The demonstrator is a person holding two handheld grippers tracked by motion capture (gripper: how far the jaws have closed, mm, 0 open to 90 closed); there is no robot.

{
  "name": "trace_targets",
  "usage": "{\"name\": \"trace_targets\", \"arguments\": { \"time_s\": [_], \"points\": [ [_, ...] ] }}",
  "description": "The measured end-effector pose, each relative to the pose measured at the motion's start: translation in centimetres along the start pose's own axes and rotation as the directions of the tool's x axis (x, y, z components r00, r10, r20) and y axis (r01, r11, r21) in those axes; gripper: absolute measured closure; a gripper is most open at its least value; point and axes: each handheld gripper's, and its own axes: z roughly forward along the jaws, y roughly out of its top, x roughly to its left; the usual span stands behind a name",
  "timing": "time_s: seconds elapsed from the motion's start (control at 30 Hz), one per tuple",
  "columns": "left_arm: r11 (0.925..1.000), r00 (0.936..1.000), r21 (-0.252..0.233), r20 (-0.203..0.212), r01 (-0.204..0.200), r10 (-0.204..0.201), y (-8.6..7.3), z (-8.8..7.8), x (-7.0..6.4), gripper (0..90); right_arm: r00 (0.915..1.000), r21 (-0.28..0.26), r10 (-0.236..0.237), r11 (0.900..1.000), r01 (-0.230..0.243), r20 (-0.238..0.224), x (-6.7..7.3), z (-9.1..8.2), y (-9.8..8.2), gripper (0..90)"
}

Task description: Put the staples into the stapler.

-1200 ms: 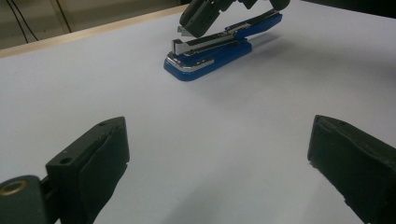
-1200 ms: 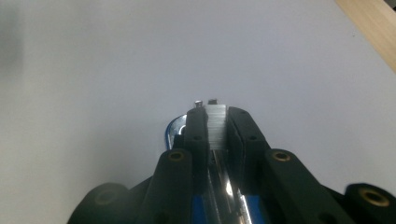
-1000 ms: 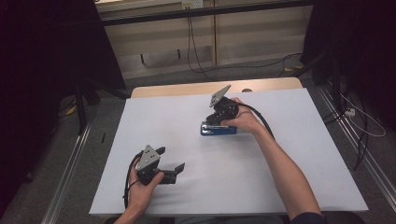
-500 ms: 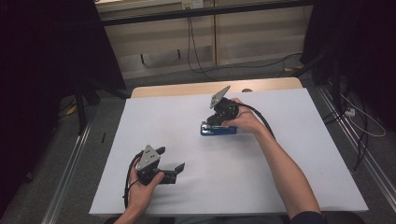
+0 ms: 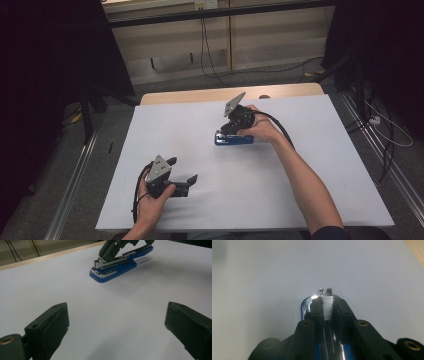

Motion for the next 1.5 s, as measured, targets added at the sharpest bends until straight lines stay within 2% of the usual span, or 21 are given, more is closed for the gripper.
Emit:
{"name": "trace_targets", "arguments": {
  "time_s": [0.5,1.03,1.23,1.3,1.5],
  "points": [
    [1.0,1.0,0.001,0.004,0.005,-0.005,-0.02,0.1,-0.03,5.5,0.9998,0.012,-0.015,1.0,0.015,-0.011,-0.23,0.29,0.23,79.3],
    [1.0,1.0,-0.002,0.005,0.006,-0.006,-0.02,0.04,0.04,5.5,0.9997,0.011,0.023,1.0,-0.023,0.001,-0.18,0.62,0.2,75.5],
    [1.0,1.0,-0.003,0.004,0.009,-0.009,-0.01,0.03,0.07,5.5,0.9984,-0.001,0.056,0.998,-0.056,0.007,-0.27,0.46,-0.07,68.3],
    [1.0,0.9999,-0.002,0.004,0.01,-0.01,-0.03,0.07,0.08,5.5,0.9972,-0.022,0.074,0.997,-0.074,0.012,-0.34,0.34,-0.27,66.5],
    [0.9999,0.9999,0.0,0.003,0.013,-0.013,-0.04,0.13,0.19,5.5,0.9902,-0.045,0.137,0.99,-0.136,0.025,-0.25,0.06,-0.71,50.0]
  ]
}}
